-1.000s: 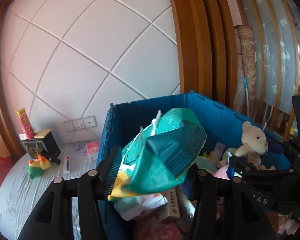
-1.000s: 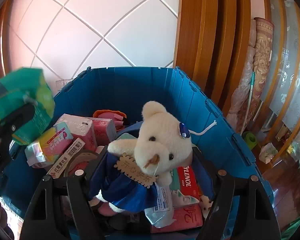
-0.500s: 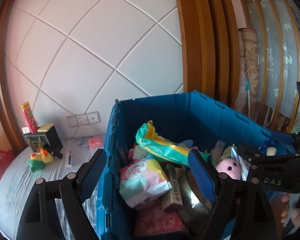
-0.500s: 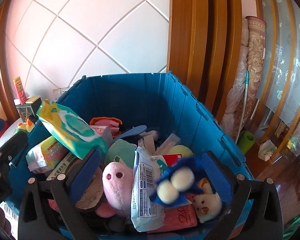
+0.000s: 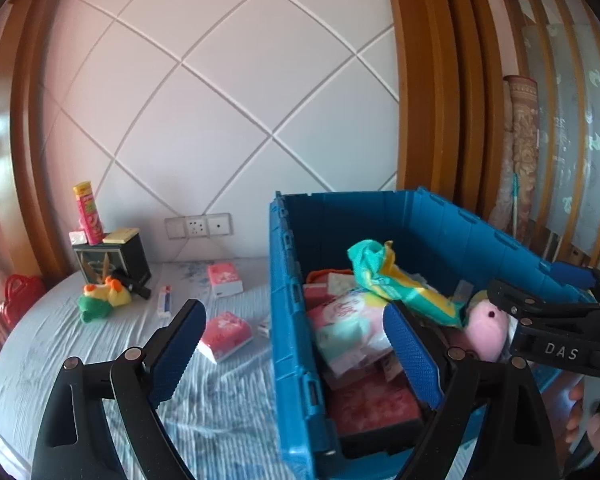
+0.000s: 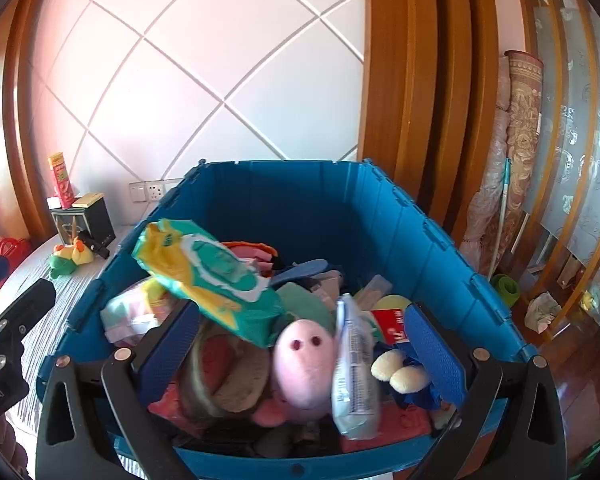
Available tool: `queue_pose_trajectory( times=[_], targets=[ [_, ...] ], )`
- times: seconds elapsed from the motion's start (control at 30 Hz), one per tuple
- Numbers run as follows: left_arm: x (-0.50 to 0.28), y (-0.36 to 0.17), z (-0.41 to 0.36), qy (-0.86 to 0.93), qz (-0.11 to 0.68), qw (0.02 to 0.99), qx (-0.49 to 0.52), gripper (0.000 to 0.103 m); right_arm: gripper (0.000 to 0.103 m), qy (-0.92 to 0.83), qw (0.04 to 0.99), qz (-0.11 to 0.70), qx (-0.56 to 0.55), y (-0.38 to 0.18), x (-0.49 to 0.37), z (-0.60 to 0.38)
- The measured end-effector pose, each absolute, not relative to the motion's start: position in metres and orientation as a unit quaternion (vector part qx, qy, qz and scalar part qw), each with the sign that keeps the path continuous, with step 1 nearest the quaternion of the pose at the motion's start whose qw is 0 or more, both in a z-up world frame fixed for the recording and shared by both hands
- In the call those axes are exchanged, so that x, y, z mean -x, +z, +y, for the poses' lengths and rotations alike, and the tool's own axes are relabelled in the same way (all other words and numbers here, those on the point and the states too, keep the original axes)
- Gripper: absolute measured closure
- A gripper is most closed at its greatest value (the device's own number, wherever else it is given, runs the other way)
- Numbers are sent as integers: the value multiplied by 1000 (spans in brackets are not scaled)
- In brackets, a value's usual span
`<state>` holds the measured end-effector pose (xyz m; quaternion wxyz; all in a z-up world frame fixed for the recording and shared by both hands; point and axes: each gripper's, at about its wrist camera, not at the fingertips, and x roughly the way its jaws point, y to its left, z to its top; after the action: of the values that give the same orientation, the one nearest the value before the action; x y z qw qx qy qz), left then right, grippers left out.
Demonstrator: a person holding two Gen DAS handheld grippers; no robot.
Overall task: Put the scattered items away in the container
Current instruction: 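Move both tools back over the bed toward the pink tissue packs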
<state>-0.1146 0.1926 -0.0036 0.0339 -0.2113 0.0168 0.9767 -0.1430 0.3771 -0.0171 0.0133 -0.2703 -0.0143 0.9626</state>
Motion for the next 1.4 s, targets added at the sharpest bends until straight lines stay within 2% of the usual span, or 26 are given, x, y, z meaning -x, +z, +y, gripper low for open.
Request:
queue_pose_trajectory(
  times=[0.23,0.4,0.67,0.97,1.4],
  targets=[
    [108,0,118,977,-3,21,213,12,0,966,7,-22,259,-7,133,317],
    [99,-3,52,976,-15,3,218,3,0,968,-6,-30,249,1,126,258],
    [86,-33,-70,966,-9,-46,255,2,0,968,-45,-28,244,-3,117,151],
    [95,-91,-163,944,-15,-80,320,2,0,946,-68,-41,314,-57,138,76],
    [185,-137,-197,912,-33,-135,387,2,0,905,-110,-28,410,-136,252,42]
  ],
)
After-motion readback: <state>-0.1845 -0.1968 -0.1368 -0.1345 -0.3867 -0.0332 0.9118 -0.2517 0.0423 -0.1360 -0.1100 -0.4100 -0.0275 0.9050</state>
